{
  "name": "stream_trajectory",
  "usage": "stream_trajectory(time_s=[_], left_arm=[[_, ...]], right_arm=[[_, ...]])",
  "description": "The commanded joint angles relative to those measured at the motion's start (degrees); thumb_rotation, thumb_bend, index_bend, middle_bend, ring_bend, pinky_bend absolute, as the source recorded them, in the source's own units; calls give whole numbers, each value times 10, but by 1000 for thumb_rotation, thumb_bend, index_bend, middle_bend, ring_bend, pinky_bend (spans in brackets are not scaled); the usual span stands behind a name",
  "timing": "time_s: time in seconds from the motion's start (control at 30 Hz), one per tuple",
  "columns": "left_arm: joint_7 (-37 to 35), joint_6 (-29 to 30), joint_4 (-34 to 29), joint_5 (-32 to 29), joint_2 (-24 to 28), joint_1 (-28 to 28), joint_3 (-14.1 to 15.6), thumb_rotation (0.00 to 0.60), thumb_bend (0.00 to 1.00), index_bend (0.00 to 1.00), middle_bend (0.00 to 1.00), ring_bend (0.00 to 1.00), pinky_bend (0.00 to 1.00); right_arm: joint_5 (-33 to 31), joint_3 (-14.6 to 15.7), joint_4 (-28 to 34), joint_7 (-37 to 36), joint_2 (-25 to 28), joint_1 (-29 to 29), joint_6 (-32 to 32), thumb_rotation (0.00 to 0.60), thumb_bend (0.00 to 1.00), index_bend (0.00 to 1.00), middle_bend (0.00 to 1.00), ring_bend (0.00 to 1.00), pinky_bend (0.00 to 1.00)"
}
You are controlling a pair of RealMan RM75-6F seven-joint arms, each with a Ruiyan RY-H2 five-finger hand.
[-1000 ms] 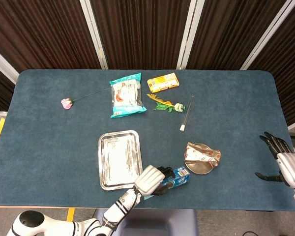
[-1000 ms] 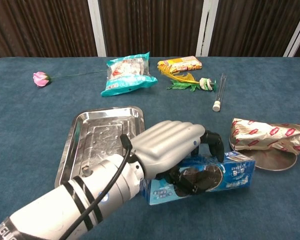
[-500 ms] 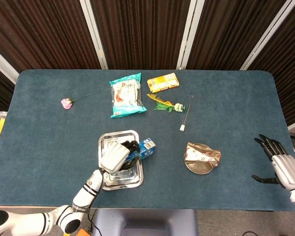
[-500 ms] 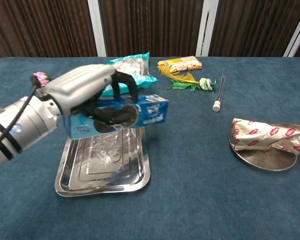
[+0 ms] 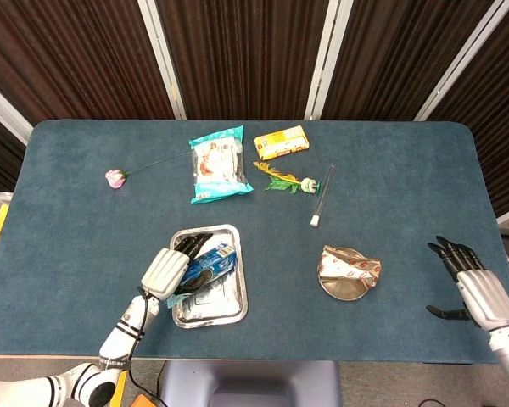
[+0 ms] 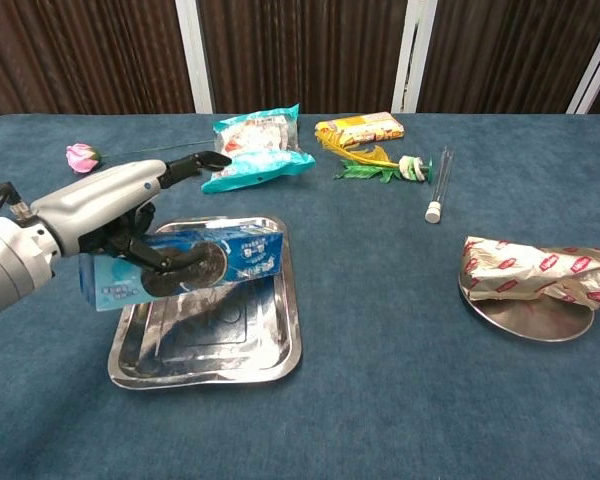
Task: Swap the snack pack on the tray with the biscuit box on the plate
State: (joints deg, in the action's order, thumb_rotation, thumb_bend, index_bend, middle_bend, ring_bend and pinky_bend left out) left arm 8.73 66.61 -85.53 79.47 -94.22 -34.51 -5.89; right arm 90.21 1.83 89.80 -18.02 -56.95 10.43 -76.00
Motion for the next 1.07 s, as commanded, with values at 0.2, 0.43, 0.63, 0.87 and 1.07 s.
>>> stream_trajectory(time_s=[0.2,0.43,0.63,0.87,1.07], left_arm=[[-19,-2,-57,16,10,4,7,600,346,0,0,0,94],[9,53,-124,66,73,34,30,600,344,0,0,0,48],[44,195,-155,139,210,144,113,600,390,0,0,0,18],[-48,360,-4,144,204,266,121,600,397,0,0,0,3],[-81,347,2,136,229,271,108,600,402,0,0,0,0]], right_arm=[[6,0,-1,-7,3,-4,-8,600,153,0,0,0,0],[13,0,-2,-3,4,-14,-30,600,152,0,0,0,0],[22,-1,1,51,-8,-33,-65,600,152,0,0,0,0],[35,4,14,144,-37,-45,-79,600,152,0,0,0,0],[31,-1,20,179,-51,-52,-87,600,152,0,0,0,0]])
